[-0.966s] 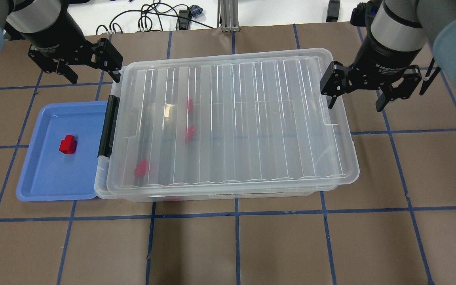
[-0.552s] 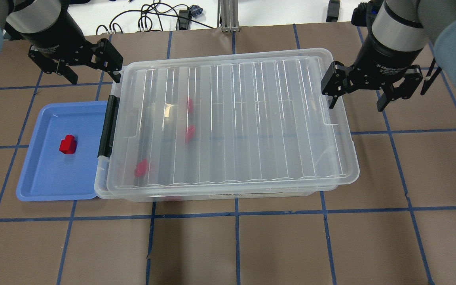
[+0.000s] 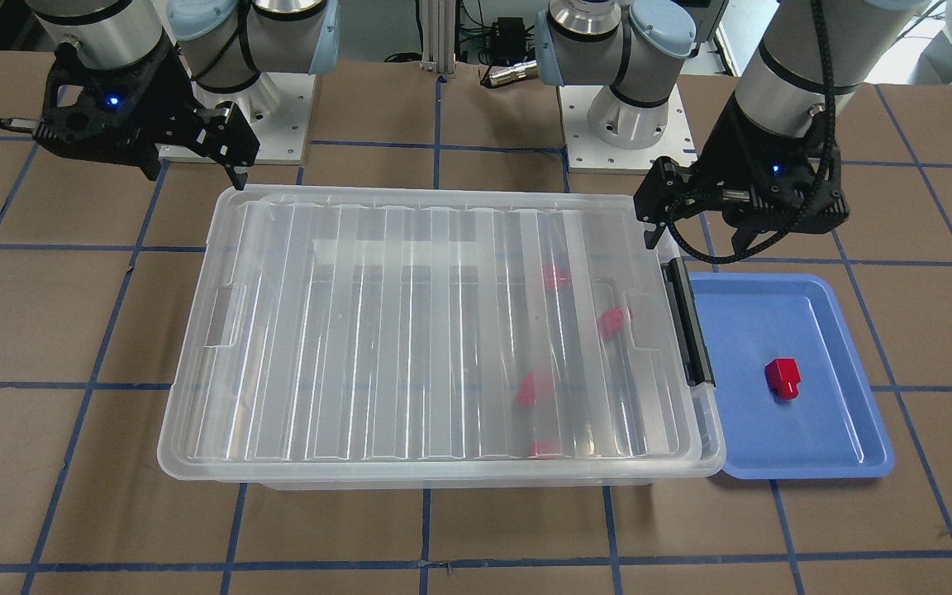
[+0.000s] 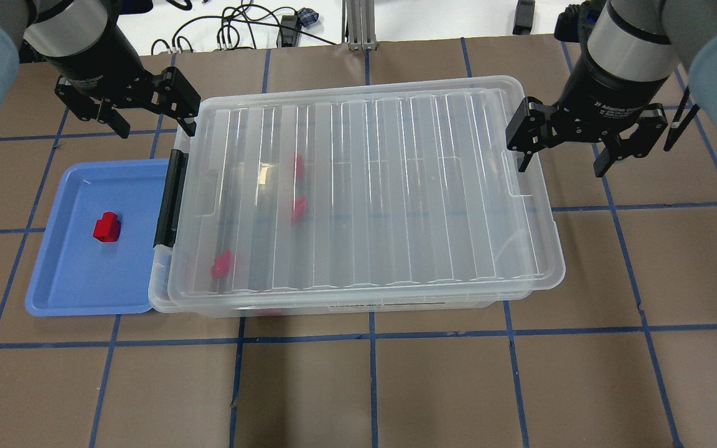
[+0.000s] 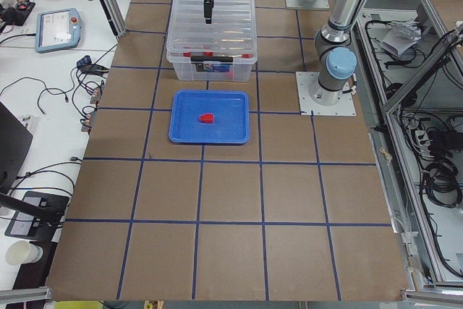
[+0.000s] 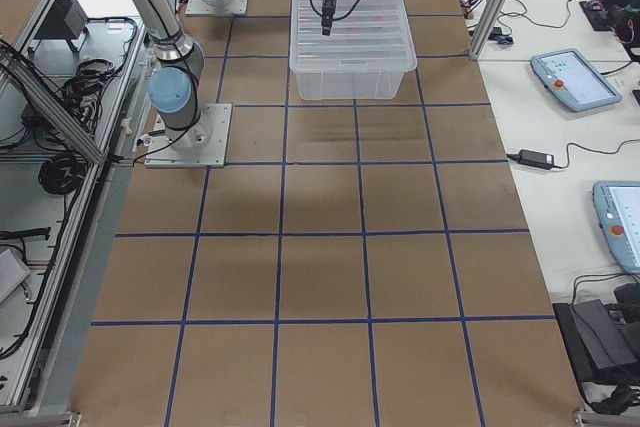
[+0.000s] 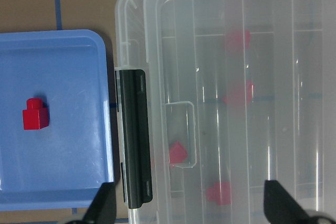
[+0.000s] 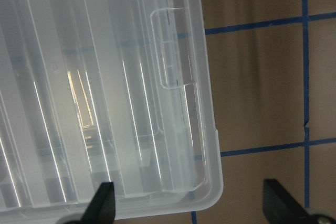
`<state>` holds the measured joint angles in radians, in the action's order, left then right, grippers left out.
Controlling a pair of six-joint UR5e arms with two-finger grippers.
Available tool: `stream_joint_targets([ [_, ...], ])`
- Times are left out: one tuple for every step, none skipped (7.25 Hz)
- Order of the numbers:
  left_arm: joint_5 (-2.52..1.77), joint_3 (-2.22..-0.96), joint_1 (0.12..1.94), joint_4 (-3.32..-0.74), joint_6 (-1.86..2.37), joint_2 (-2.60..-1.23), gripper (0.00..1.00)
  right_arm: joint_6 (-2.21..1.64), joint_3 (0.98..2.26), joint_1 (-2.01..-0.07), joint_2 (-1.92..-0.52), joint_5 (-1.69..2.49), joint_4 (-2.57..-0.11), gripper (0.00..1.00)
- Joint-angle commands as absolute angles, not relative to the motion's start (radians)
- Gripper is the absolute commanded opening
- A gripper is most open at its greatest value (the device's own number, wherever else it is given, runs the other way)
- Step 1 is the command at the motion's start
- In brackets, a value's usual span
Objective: Place red block in blue tray from box
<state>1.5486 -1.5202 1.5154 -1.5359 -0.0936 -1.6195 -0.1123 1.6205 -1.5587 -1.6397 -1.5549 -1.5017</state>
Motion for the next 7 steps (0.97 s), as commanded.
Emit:
stream_joint_targets([
  [1.549, -1.52, 1.517, -1.537, -0.094, -1.621, 1.0, -0.12, 1.62, -1.559, -1.638, -1.555, -1.502, 1.0],
  [1.548, -1.52, 1.517, -1.537, -0.094, -1.62, 1.0, -0.12, 1.62, -1.559, -1.64, -1.554, -1.503, 1.0],
  [1.549, -1.523, 1.519, -1.548, -0.094, -1.617, 1.0, -0.12, 1.62, -1.559, -1.638, -1.558, -1.505, 1.0],
  [1.549, -1.522, 1.519, -1.552, -0.094, -1.62, 1.0, -0.12, 1.62, -1.559, -1.638, -1.559, -1.505, 1.0],
  [1.549, -1.522, 1.519, -1.554, -0.094, -1.618, 1.0, -0.12, 1.62, -1.559, -1.64, -1.562, -1.503, 1.0],
  [1.549, -1.522, 1.519, -1.555, -0.094, -1.615, 1.0, -0.12, 1.621, -1.559, -1.638, -1.562, -1.505, 1.0],
  [1.549, -1.523, 1.519, -1.555, -0.094, -1.618, 1.0, -0.12, 1.62, -1.559, -1.638, -1.56, -1.506, 1.0],
])
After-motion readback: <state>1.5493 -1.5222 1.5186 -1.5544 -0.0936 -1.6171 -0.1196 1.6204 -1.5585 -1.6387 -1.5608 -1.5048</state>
